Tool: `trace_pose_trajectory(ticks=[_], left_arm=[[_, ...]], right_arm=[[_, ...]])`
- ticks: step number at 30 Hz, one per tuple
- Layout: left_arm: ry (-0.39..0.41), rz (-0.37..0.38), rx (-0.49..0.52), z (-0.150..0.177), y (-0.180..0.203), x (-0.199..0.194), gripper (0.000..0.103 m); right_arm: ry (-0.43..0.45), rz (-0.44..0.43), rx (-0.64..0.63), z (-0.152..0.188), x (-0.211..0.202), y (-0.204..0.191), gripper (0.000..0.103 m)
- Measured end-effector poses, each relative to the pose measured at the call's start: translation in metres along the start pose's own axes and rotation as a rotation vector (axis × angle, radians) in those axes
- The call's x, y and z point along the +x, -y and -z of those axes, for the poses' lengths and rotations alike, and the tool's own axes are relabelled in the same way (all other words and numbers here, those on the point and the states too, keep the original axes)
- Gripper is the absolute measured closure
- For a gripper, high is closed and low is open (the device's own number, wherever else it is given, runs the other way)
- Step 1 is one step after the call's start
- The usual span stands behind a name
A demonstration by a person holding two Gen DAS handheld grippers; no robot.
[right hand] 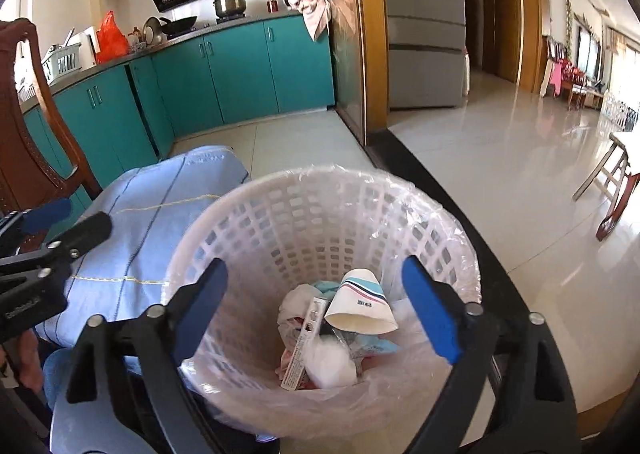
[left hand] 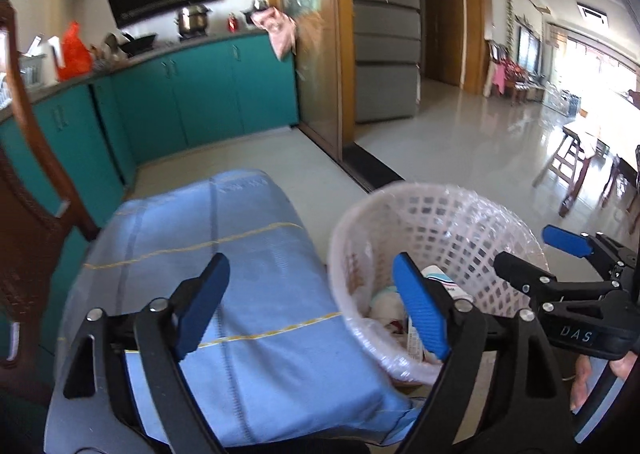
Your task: Collect trash
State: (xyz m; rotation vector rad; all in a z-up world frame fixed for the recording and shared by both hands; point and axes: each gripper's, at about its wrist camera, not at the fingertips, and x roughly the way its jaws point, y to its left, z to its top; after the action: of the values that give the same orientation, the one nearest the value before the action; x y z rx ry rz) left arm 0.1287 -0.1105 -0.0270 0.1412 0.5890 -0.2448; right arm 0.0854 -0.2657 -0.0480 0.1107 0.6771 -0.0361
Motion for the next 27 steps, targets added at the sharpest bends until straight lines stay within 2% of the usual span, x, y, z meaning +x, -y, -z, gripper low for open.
trace_pose_trajectory(ticks=[3,5,10,14,18,27], left_arm=[[0.036,-0.039,-0.015,0.005,-0.012,-0.030,0.009],[0.053,-0.062,-0.022,0.009,-0.018,-0.048,0.003],[0.094,-0.146,-0.043,0.020,-0.034,-0.098,0.003],[0.127,-0.160,-0.069,0.029,-0.047,-0.133,0.003],[0.156,-0.173,-0.077,0.039,-0.055,-0.161,0.003],[0.193,-0.177,-0.087,0.045,-0.061,-0.187,0.003]], right_arm=[[0.056,0.028,-0.038,0.001,-0.027,-0.014,0.004],[0.103,0.039,-0.058,0.002,-0.047,-0.024,0.003],[0.195,0.025,-0.130,0.015,-0.093,-0.059,0.003],[0.243,0.034,-0.189,0.027,-0.119,-0.083,0.003],[0.263,0.045,-0.187,0.031,-0.137,-0.092,0.003],[0.307,0.105,-0.159,0.035,-0.172,-0.098,0.003]])
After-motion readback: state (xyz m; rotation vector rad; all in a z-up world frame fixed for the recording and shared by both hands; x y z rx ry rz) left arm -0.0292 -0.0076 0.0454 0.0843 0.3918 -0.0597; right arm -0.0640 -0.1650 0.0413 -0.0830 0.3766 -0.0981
